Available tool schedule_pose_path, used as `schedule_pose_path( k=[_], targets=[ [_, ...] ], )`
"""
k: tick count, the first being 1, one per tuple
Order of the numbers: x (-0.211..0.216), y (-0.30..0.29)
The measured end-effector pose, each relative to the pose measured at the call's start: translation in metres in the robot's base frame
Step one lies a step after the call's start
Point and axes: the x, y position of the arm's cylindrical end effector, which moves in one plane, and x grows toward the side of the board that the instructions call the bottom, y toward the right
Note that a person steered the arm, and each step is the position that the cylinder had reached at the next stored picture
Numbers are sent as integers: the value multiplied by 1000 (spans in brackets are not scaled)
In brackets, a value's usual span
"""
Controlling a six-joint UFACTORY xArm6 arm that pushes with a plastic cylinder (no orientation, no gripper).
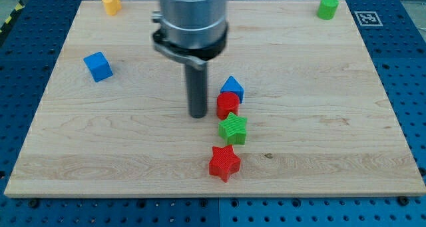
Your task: Slide the blue cube above the blue triangle
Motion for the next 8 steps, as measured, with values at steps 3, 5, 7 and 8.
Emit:
schedule_pose_path(
  k=[3, 5, 7, 8],
  targets=[
    [-80, -214],
    [-99, -188],
    [-85, -135],
    [-67, -131]
  ],
)
